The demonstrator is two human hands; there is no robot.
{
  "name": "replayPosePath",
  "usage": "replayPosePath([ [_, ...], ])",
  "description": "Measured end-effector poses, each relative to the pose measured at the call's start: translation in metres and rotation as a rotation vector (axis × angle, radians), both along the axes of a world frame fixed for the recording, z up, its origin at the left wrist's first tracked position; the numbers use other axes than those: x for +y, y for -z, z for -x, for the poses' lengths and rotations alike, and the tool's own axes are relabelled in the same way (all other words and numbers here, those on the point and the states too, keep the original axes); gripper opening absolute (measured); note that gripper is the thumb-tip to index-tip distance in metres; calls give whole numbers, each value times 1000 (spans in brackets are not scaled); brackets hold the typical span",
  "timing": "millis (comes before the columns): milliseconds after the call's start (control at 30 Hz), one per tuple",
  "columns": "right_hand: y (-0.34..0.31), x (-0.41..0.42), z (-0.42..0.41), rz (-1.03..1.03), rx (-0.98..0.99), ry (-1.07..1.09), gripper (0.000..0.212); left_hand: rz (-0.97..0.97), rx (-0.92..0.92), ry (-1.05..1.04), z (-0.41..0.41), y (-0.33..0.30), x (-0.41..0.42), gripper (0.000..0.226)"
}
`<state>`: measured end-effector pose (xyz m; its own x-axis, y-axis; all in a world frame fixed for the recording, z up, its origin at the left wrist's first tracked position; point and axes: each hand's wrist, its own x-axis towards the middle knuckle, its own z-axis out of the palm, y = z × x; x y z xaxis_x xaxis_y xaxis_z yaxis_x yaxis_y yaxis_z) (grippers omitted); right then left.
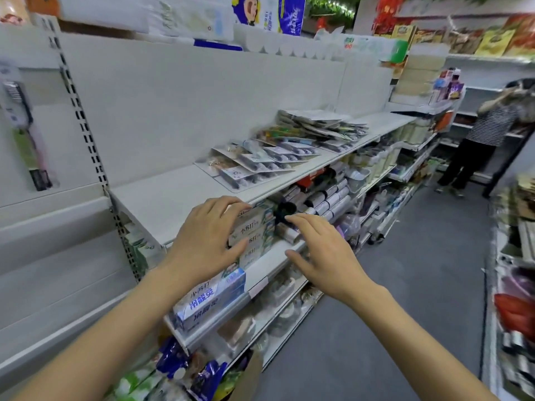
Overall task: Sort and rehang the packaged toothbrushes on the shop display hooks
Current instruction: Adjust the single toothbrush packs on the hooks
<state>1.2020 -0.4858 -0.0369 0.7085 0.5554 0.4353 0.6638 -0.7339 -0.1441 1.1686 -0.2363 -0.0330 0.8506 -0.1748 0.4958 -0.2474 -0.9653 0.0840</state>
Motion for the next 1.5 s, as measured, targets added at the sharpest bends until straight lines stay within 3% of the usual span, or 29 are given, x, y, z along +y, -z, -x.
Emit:
replayPosePath([
  [467,-3,11,-142,-32,22,-64,59,151,100,-118,-112,-13,23,50],
  [900,-28,49,-320,-155,42,-396,45,413,191,-503,-218,-37,18,39],
  [1100,-32,80,-358,-107,158,-493,49,515,280,-674,-266,-38,13,45],
  [1233,-30,89,-374,-38,222,-520,52,546,299,-766,-286,-35,10,30],
  [1300,-30,91,-379,-72,242,-518,52,645,288,-735,-292,-36,7,41],
  [1367,-32,92,-383,-131,267,-508,52,785,263,-671,-296,-39,1,28],
  [1500,-33,94,-389,-150,224,-501,26,1023,177,-588,-304,-41,-7,12],
])
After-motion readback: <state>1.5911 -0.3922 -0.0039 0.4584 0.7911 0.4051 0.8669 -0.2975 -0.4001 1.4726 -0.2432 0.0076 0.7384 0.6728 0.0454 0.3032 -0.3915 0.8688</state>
